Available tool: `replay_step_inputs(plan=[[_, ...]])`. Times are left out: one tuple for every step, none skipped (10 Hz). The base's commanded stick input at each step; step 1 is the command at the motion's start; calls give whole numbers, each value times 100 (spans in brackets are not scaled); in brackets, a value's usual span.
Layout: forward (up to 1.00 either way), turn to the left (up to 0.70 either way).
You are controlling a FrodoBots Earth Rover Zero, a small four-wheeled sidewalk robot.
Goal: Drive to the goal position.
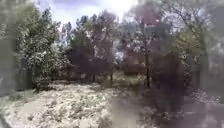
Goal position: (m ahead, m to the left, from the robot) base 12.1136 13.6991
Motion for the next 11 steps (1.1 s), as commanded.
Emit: replay_step_inputs(plan=[[70,0],[70,0],[70,0],[70,0],[70,0],[70,0],[70,0],[70,3],[70,28],[70,35],[70,35]])
